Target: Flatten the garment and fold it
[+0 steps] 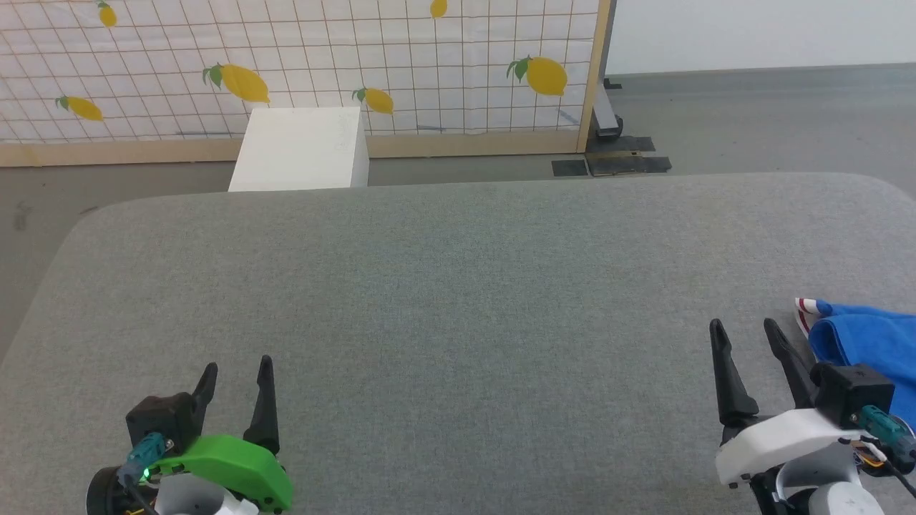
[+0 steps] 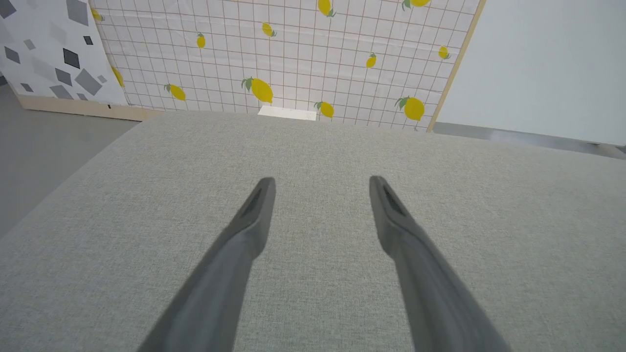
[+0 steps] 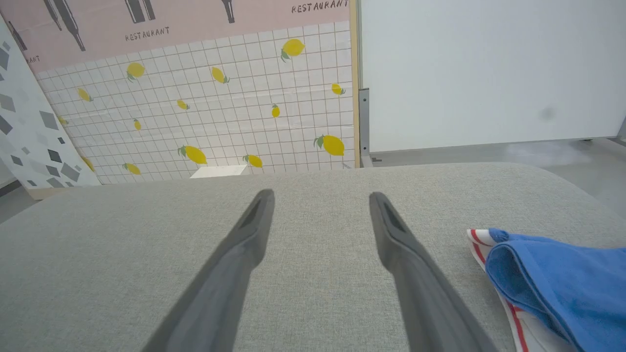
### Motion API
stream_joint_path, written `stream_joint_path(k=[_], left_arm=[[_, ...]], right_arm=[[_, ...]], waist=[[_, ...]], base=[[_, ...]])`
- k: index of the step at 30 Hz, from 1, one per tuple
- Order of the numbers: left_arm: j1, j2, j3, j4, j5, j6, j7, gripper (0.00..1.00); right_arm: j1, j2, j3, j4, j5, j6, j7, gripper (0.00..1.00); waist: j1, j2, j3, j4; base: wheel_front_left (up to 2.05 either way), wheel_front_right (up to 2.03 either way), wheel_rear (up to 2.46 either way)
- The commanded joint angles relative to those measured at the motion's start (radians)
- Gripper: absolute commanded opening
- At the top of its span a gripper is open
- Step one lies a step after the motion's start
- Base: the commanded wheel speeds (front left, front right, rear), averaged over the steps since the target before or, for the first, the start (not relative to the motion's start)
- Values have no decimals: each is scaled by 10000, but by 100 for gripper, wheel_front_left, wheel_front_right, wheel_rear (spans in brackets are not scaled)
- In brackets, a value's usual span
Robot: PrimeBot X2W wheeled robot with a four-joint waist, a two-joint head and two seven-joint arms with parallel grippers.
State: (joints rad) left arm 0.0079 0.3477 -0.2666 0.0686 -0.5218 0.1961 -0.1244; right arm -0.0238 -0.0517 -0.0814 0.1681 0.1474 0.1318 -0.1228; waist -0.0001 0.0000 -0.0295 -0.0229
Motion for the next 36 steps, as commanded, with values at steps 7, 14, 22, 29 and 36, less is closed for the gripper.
stream_joint_path(k=[7, 14, 22, 29, 36], left_arm=[[-115, 199, -223, 19, 330, 20, 86, 100], [-216, 252, -322, 16, 403, 54, 152, 100], [-241, 239, -393, 42, 334, 31, 172, 100], [-253, 222, -402, 60, 259, 44, 134, 100], [-277, 224, -407, 41, 185, 45, 111, 100]], right_arm=[[167, 14, 23, -51, -40, -11, 194, 100], [171, 14, 10, -77, -49, -11, 289, 100], [178, 14, 8, -50, -27, -11, 314, 100], [144, 14, -21, -13, -21, -11, 342, 100], [95, 14, -26, 65, 8, -11, 322, 100]], waist=[[1, 0, 39, -27], [1, 0, 123, -17], [1, 0, 168, -20], [1, 0, 192, -12], [1, 0, 243, -8]], base=[[0, 0, 0], [0, 0, 0], [0, 0, 0], [0, 0, 0], [0, 0, 0]])
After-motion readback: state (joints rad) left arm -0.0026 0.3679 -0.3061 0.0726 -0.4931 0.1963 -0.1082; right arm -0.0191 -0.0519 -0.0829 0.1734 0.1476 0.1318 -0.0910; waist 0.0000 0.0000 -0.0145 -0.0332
